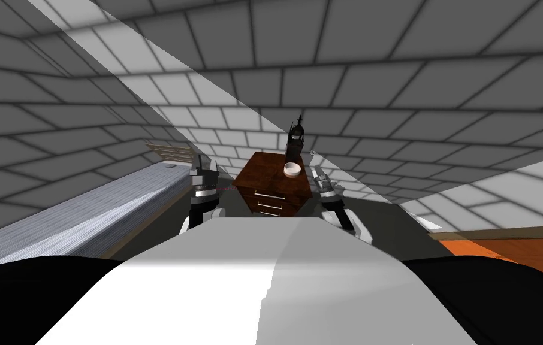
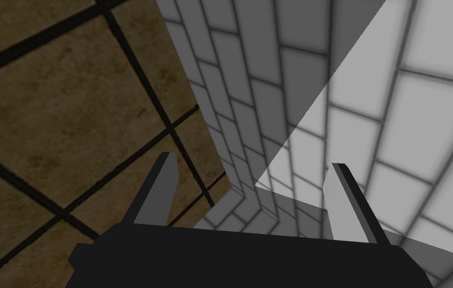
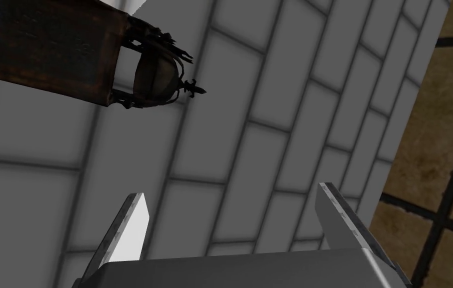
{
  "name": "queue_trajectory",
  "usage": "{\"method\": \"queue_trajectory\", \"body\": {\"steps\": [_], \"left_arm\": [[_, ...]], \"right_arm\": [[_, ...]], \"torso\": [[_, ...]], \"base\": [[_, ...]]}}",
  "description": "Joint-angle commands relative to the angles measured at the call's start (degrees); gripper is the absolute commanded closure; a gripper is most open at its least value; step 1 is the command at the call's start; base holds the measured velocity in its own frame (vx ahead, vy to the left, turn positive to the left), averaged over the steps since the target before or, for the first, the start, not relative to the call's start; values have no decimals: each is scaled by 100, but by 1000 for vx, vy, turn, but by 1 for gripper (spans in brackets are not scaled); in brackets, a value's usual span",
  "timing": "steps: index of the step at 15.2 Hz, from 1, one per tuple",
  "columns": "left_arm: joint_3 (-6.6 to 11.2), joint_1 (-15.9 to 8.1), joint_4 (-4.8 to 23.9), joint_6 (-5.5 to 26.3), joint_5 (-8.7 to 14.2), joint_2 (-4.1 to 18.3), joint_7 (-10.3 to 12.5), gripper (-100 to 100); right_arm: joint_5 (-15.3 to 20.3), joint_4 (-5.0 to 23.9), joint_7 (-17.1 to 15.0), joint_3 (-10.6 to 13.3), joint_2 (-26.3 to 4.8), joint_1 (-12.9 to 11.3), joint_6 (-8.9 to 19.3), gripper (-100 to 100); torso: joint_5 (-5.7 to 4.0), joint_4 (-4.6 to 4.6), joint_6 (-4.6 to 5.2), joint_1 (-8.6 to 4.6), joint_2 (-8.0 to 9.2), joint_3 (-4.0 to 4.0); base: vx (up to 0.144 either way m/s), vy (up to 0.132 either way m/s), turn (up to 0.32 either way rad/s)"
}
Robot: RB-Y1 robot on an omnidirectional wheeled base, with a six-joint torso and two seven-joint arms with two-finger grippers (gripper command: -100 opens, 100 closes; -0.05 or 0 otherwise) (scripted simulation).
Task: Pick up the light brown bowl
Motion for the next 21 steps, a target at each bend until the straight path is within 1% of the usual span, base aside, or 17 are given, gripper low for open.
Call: {"method": "queue_trajectory", "body": {"steps": [1, 2, 3, 4, 5, 6, 7, 8, 9, 11, 12, 14, 15, 17, 18, 20, 21], "left_arm": [[0, 0, 0, 0, 0, 0, 0, 0], [0, 0, 0, 0, 0, 0, 0, 0], [0, 1, 0, 0, 0, 0, 0, 0], [0, 0, 0, 0, 0, 0, 0, 0], [0, 0, 0, 0, 0, 0, 0, 0], [0, 1, 0, 0, 0, 0, 0, 0], [0, 0, 0, 0, 0, 0, 0, 0], [0, 0, 0, 0, 0, 0, 0, 0], [0, 1, 0, 0, 0, 0, 0, 0], [0, 0, 0, 0, 0, 0, 0, 0], [0, 0, 0, 0, 0, 0, 0, 0], [0, 0, 0, 0, 0, 0, 0, 0], [0, 1, 0, 0, 0, 0, 0, 0], [0, 0, 0, 0, 0, 0, 0, 0], [0, 1, 0, 0, 0, 0, 0, 0], [0, 0, 0, 0, 0, 0, 0, 0], [0, 1, 0, 0, 0, 0, 0, 0]], "right_arm": [[24, 81, -32, -2, -286, -6, -11, -100], [24, 81, -32, -2, -327, -6, -11, -100], [65, 243, -69, 4, -516, -30, -44, -100], [65, 243, -69, 4, -641, -30, -44, -100], [65, 243, -69, 4, -688, -30, -44, -100], [109, 412, -109, 13, -868, -52, -80, -100], [109, 412, -109, 13, -993, -52, -80, -100], [109, 412, -109, 13, -1056, -52, -80, -100], [155, 588, -150, 26, -1223, -73, -118, -100], [155, 588, -150, 26, -1431, -73, -118, -100], [203, 770, -193, 43, -1583, -92, -158, -100], [203, 770, -193, 43, -1809, -92, -158, -100], [254, 956, -239, 64, -1970, -108, -200, -100], [254, 956, -239, 64, -2190, -108, -200, -100], [306, 1146, -285, 90, -2340, -121, -243, -100], [306, 1146, -285, 90, -2572, -121, -243, -100], [360, 1338, -333, 122, -2733, -131, -289, -100]], "torso": [[0, 0, 0, 0, 0, 0], [1, 0, 1, 0, 1, 0], [0, 0, 3, 0, 1, 1], [0, 0, 0, 1, 0, 0], [1, 0, 1, 2, 0, 0], [1, 0, 3, 1, 0, 0], [1, 0, 0, 2, 1, 0], [1, 0, 1, 2, 1, 1], [1, 0, 3, 1, 1, 0], [1, 1, 1, 3, 2, 1], [1, 1, 2, 2, 1, 1], [1, 0, 0, 4, -1, 0], [1, 0, 3, 2, -2, -1], [1, 0, 0, 3, -2, -1], [1, 0, 3, 2, -1, -1], [2, 0, 0, 5, -1, 0], [1, 0, 2, 3, -1, -1]], "base": [[-14, 16, 156], [-12, 9, 54], [-11, 17, 145], [-12, 19, 163], [-10, 12, 51], [-14, 19, 153], [-15, 20, 163], [-10, 11, 49], [-14, 21, 122], [-13, 19, 119], [-10, 24, 178], [-7, 19, 130], [-7, 21, 147], [-8, 19, 122], [-12, 25, 137], [-9, 21, 142], [-7, 26, 182]]}}
